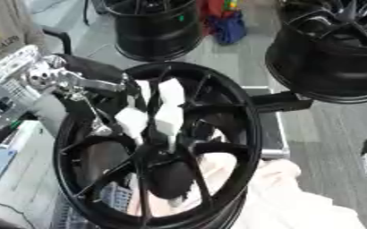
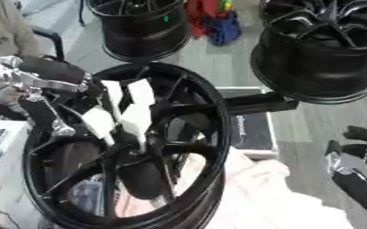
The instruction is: Pull the pin out of the wheel hub.
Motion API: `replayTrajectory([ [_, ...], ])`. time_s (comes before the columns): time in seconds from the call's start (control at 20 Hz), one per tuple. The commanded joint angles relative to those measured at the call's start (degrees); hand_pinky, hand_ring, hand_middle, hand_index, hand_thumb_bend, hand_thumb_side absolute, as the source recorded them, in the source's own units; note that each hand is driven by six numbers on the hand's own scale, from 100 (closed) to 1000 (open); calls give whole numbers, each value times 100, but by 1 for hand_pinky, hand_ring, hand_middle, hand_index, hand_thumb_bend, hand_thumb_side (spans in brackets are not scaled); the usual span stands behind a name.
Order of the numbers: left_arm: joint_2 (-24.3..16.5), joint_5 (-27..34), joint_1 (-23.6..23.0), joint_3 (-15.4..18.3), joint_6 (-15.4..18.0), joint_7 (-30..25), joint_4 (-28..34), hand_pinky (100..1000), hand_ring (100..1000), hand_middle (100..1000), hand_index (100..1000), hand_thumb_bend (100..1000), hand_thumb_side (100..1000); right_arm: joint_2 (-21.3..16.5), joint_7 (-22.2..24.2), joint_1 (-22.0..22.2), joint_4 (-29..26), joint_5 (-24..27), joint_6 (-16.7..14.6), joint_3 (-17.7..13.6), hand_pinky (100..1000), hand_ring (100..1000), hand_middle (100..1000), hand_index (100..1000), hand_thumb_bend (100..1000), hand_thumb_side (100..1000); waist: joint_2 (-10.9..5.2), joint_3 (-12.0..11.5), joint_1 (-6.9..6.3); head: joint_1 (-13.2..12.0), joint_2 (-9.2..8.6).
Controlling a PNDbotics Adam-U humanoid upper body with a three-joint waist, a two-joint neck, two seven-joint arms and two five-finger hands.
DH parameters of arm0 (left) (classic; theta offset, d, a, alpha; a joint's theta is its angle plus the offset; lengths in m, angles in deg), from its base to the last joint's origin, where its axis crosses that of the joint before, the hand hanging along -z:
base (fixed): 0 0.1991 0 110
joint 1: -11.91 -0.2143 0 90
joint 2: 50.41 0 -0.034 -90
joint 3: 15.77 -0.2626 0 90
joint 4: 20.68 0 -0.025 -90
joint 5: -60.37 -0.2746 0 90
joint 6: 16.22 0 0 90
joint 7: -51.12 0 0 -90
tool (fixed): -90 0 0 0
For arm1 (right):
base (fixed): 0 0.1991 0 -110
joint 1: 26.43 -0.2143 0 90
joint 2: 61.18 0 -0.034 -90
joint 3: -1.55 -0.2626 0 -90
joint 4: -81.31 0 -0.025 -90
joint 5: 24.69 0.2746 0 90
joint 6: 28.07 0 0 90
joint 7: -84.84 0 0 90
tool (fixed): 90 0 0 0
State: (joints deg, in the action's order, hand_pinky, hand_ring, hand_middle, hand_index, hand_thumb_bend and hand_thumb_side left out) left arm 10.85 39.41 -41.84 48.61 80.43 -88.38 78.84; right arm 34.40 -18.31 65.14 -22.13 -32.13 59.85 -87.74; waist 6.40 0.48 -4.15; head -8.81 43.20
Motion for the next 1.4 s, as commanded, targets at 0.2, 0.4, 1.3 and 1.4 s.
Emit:
replayTrajectory([
  [0.2,-7,2,30,-54,-10,17,-79,523,585,712,815,239,109,-110,3,-34,-51,9,-29,-16,725,593,653,742,221,100,-68,20,9,28,-71],
  [0.4,47,-14,-5,-109,7,-13,-179,523,586,713,815,233,102,-107,2,-32,-47,10,-30,-17,725,593,653,742,221,100,-67,26,8,39,-62],
  [1.3,-167,99,16,253,47,461,74,365,416,496,644,100,100,-109,-3,-29,-50,6,-23,-30,725,593,653,742,221,100,-68,1,29,50,-85],
  [1.4,-248,158,55,359,7,497,214,368,418,498,647,100,100,-111,-3,-28,-46,5,-22,-30,725,593,653,742,221,100,-72,-6,25,52,-79],
])
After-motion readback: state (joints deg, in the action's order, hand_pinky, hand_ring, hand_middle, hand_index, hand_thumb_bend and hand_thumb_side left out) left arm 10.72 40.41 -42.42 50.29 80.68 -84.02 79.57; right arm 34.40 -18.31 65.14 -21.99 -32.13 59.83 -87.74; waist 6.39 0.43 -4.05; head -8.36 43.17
